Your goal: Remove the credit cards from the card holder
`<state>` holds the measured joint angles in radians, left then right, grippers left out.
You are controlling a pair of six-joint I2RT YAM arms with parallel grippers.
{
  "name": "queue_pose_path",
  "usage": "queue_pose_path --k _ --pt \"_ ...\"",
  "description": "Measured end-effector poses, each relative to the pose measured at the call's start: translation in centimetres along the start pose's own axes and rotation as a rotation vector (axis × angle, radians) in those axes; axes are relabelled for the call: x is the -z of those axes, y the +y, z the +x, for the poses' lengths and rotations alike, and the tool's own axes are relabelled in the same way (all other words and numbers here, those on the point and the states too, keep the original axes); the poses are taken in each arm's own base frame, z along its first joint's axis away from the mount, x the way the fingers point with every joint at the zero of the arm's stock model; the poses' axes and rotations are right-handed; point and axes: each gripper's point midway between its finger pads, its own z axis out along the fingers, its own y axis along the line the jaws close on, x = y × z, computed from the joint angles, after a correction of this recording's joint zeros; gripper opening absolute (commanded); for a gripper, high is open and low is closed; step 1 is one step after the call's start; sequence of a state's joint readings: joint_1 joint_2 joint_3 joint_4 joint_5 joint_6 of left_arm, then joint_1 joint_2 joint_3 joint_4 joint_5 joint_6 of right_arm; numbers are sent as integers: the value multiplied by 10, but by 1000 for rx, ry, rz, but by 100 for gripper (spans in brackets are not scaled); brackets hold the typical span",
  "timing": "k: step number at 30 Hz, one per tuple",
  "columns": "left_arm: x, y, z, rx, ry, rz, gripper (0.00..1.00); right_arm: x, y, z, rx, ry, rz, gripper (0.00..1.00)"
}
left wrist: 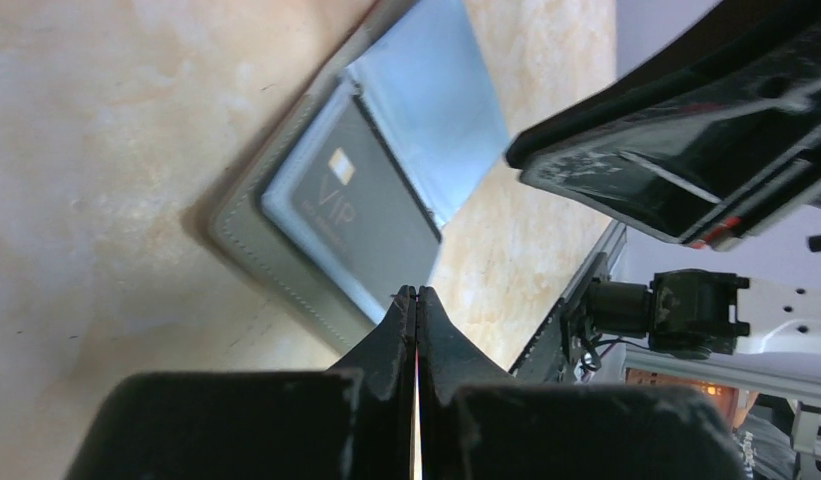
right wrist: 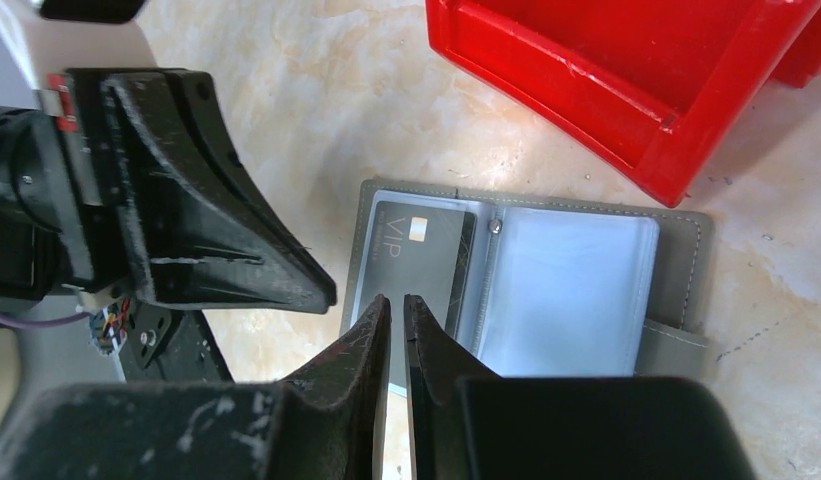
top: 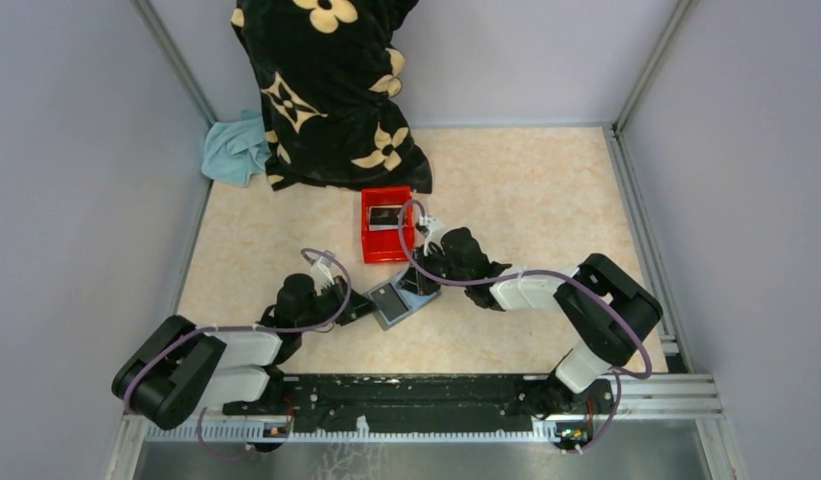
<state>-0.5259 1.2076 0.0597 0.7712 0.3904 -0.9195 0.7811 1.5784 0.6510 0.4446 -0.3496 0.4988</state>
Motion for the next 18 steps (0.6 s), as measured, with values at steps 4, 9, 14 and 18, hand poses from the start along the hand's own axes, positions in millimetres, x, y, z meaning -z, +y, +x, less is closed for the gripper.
queue_pose_path --k 4,9,14,18 --pt "-4 12 7 19 30 -37 0 0 1 -1 2 -3 -6 11" --pt "-7 21 12 33 50 -61 0 0 1 -1 1 -3 -6 11" --pt "-10 25 14 37 56 -61 0 0 1 0 1 -2 -5 16" --pt "-11 24 14 35 51 -54 0 0 -1 0 -1 -2 -2 25"
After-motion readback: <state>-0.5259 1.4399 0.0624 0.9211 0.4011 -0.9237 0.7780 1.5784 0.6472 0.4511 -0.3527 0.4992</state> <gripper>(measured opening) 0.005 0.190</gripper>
